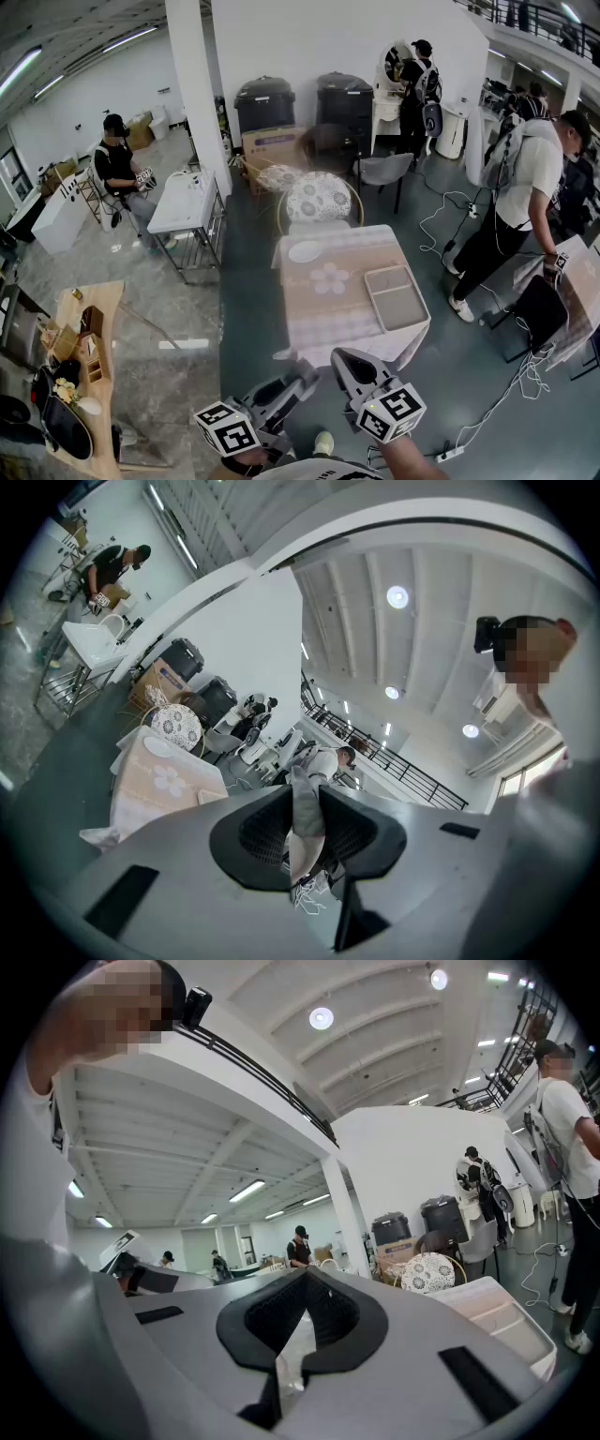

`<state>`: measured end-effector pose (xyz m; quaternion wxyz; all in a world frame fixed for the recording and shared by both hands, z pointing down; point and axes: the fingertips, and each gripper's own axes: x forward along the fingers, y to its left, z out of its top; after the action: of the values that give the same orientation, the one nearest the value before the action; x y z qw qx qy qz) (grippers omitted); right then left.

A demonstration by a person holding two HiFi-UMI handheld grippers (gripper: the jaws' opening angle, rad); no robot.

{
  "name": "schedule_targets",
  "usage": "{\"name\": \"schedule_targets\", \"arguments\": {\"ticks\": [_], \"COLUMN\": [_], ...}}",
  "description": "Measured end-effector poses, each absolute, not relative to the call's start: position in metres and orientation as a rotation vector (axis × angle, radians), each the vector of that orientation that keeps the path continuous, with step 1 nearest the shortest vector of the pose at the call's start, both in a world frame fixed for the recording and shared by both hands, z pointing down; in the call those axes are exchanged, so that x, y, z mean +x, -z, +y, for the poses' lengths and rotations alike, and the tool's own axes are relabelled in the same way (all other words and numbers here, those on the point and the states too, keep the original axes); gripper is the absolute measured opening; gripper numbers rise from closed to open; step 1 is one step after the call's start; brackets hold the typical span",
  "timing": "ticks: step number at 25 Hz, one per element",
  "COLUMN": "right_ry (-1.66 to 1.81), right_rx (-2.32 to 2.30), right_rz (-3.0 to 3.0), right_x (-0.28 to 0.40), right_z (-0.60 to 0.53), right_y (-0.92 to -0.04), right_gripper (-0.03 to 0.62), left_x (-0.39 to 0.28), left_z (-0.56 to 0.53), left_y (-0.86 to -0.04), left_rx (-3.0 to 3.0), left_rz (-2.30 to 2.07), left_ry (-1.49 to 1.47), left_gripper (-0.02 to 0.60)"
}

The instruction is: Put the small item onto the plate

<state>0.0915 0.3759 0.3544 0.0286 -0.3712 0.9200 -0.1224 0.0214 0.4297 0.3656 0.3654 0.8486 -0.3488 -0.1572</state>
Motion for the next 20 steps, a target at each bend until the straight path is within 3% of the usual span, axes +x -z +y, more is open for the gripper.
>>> {"name": "schedule_targets", "arguments": {"ticks": [20], "right_ry": [0.458], "right_rx": [-1.042], "right_rz": [2.773], "right_x": [0.106], "right_z": [0.34], "right_y": [-0.353], "right_gripper": [0.014], "left_x": [0.028], "left_z": [0.386], "left_y": [-0.365], "left_rx": [2.197], "left_rz": [-0.96], "left_ry": [0.375], "left_gripper": [0.087]}}
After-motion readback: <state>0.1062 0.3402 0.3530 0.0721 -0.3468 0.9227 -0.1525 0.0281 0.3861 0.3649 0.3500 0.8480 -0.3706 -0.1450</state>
